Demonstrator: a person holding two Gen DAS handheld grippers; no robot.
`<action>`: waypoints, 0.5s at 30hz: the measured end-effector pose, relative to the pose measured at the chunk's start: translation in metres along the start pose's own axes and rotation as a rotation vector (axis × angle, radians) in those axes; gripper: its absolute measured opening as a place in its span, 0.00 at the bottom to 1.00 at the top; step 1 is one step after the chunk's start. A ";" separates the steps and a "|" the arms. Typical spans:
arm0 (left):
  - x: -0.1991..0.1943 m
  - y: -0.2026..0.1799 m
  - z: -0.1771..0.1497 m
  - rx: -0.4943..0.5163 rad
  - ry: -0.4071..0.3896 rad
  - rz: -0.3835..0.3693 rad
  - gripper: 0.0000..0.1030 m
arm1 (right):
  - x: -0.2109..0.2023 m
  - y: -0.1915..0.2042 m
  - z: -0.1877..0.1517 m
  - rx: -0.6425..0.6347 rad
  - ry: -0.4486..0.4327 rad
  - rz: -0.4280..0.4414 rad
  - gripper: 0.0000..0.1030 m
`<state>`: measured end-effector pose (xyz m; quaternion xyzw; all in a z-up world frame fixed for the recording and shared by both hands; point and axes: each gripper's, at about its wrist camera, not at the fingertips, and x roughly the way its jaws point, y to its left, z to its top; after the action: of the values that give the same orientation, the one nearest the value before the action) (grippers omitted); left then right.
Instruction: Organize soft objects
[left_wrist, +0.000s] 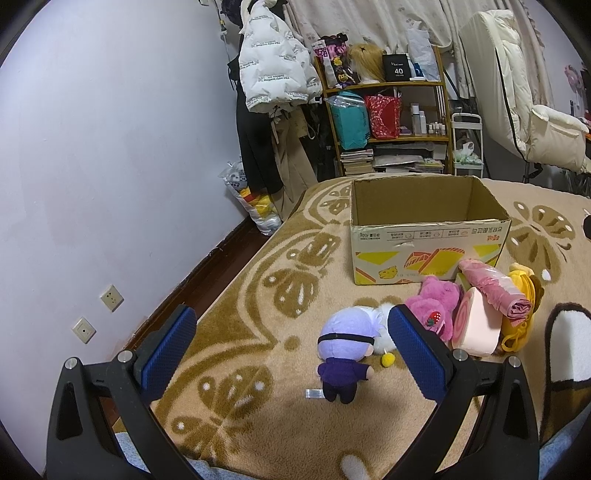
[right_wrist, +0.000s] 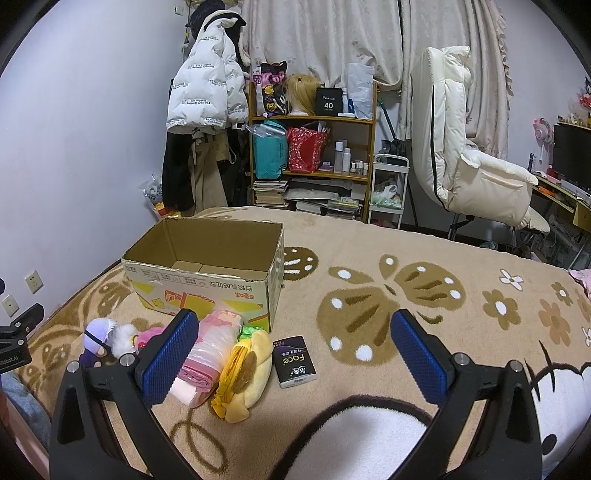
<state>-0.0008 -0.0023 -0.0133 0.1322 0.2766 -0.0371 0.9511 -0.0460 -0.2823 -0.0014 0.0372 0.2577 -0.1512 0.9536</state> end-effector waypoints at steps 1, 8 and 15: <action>0.000 0.000 0.000 0.000 0.001 0.000 0.99 | 0.000 0.000 0.000 -0.001 0.000 -0.001 1.00; 0.000 0.000 0.000 0.001 0.000 0.002 0.99 | 0.000 0.002 -0.001 0.003 0.001 0.009 1.00; 0.004 0.002 0.001 -0.005 0.024 -0.003 0.99 | 0.003 0.006 -0.001 0.003 0.000 0.031 1.00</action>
<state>0.0034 -0.0010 -0.0138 0.1297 0.2881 -0.0360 0.9481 -0.0421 -0.2777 -0.0038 0.0428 0.2571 -0.1367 0.9557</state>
